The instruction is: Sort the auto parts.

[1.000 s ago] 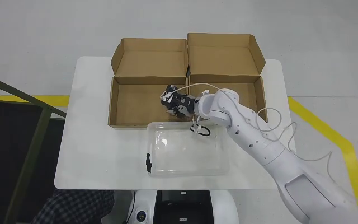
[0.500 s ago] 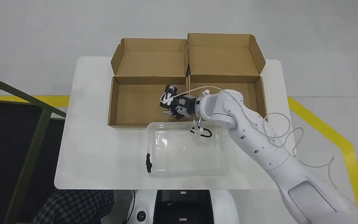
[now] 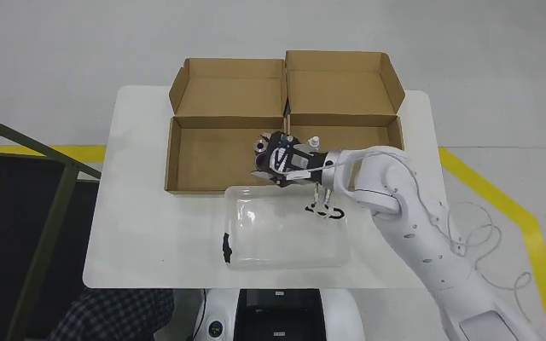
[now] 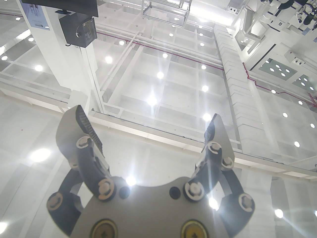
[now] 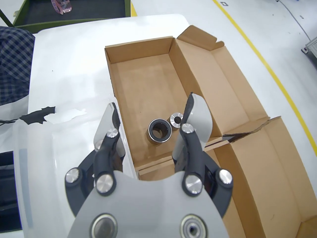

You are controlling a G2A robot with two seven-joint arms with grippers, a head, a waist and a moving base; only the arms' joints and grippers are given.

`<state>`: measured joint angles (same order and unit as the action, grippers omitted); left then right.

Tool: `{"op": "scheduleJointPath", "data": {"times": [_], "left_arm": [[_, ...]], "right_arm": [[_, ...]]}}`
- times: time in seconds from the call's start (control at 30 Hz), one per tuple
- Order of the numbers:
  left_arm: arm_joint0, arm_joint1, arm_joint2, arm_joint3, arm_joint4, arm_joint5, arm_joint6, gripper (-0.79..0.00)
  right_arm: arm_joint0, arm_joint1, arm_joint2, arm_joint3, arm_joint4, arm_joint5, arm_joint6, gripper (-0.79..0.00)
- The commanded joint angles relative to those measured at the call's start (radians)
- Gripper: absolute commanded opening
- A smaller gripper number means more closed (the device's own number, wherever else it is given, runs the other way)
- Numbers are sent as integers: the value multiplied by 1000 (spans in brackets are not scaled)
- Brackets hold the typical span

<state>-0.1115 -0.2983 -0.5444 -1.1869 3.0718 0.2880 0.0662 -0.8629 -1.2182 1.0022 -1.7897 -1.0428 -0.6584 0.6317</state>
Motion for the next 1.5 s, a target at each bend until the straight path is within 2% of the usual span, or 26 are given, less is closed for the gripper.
{"op": "scheduleJointPath", "data": {"times": [0.0, 0.27, 0.3, 0.4, 0.7, 1.0, 1.47], "left_arm": [[0, 0, 0, 0, 0, 0, 0, 0], [0, 0, 0, 0, 0, 0, 0, 0], [0, 0, 0, 0, 0, 0, 0, 0], [0, 0, 0, 0, 0, 0, 0, 0], [0, 0, 0, 0, 0, 0, 0, 0], [0, 0, 0, 0, 0, 0, 0, 0], [0, 0, 0, 0, 0, 0, 0, 0]], "right_arm": [[-35, 10, 44, -24, 14, -15, -15, -265], [-167, 45, 220, -83, 18, -60, -120, -222], [-186, 49, 245, -86, 16, -66, -147, -188], [-249, 60, 319, -92, -8, -80, -229, 0], [-417, 84, 498, -92, -85, -90, -452, 0], [-579, 98, 651, -74, -129, -56, -617, 0], [-788, 105, 795, -45, -176, -16, -813, 0]]}}
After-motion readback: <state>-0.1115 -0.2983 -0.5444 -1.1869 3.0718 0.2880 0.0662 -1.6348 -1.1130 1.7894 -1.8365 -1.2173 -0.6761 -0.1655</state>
